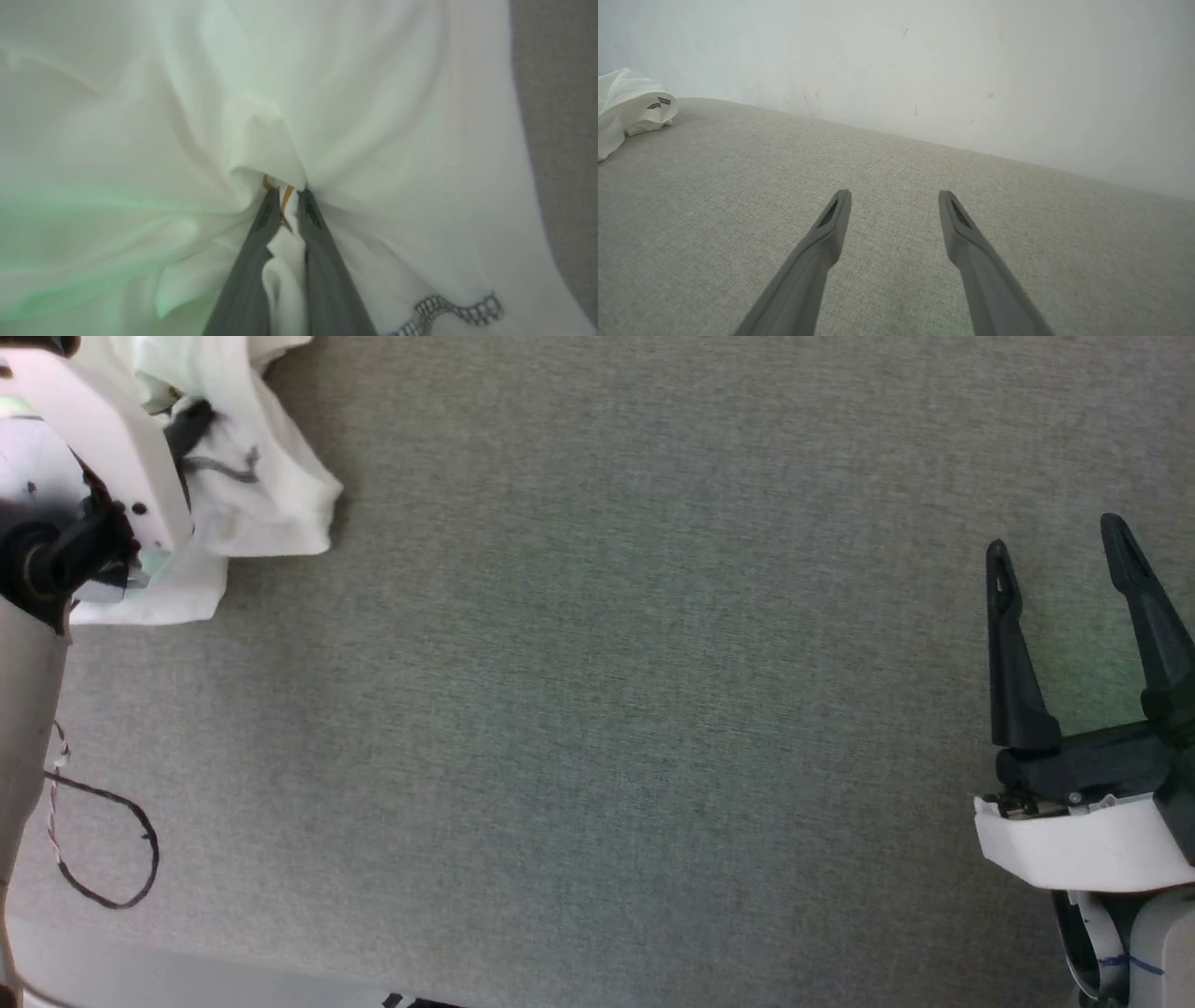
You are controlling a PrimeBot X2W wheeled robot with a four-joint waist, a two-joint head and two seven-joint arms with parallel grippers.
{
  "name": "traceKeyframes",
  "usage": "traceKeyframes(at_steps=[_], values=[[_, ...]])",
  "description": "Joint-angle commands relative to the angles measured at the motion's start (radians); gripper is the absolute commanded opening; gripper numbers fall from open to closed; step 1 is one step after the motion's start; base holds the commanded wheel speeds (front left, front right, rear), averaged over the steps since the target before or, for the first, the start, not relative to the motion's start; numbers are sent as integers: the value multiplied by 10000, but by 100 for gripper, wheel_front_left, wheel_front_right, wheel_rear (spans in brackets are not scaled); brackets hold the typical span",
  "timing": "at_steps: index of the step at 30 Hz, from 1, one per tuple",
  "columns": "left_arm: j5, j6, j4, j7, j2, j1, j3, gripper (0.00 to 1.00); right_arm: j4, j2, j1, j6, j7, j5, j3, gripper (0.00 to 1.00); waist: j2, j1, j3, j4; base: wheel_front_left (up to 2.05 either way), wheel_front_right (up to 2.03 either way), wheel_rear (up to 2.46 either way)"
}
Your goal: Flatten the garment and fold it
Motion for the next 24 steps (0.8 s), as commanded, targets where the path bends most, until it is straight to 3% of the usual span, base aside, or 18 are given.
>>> traceKeyframes(at_steps=[1, 10, 24], values=[[-121, -65, 186, -33, -222, 244, -317, 0, 1, -12, -99, -19, -35, -5, -46, 100, 0, 1, -91, -27, 0, 0, 0], [-162, -65, -108, -664, 343, 20, -544, 0, 731, -12, -41, -19, -468, 468, 118, 100, 0, 1, -1209, 84, 0, 0, 0], [630, -65, -1493, -1474, 1220, -1154, -818, 0, 2287, -12, 669, -19, -1475, 1784, -111, 100, 0, 1, -4079, -156, 0, 0, 0]])
